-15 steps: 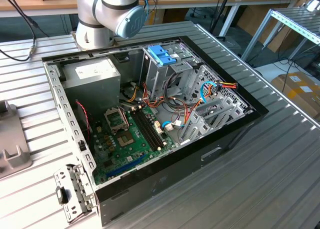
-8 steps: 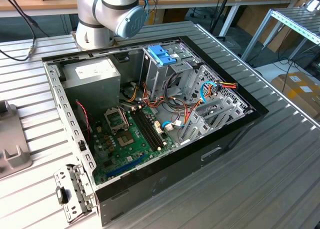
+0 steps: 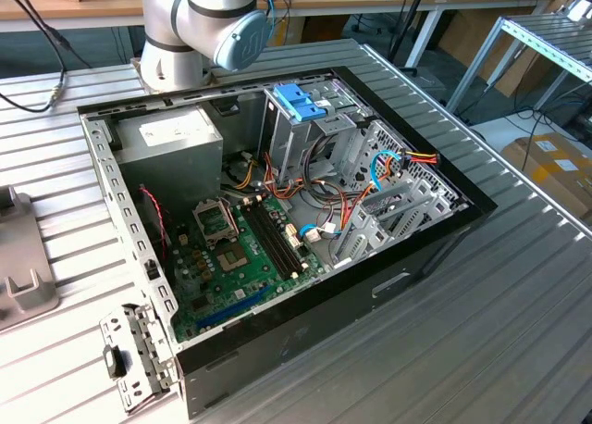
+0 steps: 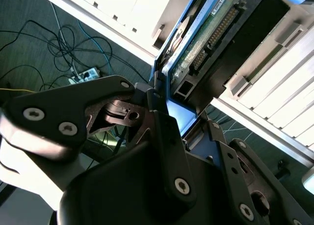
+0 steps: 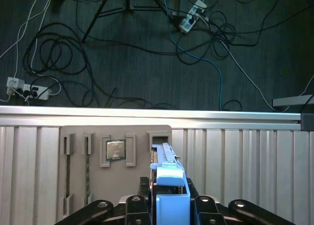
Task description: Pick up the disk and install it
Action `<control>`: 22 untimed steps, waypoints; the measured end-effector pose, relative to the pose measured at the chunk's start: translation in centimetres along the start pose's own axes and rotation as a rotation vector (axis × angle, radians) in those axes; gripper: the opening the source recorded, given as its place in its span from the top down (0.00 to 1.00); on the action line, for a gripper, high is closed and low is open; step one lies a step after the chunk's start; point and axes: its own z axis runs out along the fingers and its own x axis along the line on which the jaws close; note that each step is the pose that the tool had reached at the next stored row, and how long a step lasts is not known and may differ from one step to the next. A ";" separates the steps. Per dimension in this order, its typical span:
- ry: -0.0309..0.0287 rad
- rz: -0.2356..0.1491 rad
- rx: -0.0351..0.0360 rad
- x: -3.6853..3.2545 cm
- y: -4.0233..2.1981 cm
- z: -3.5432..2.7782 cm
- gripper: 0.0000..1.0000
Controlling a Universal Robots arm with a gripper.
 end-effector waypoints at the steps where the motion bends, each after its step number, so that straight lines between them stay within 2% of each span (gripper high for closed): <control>1: 0.0000 0.000 0.0000 0.00 0.00 -0.04 0.63; 22: 0.0000 0.000 0.0000 -0.18 0.09 -1.85 0.63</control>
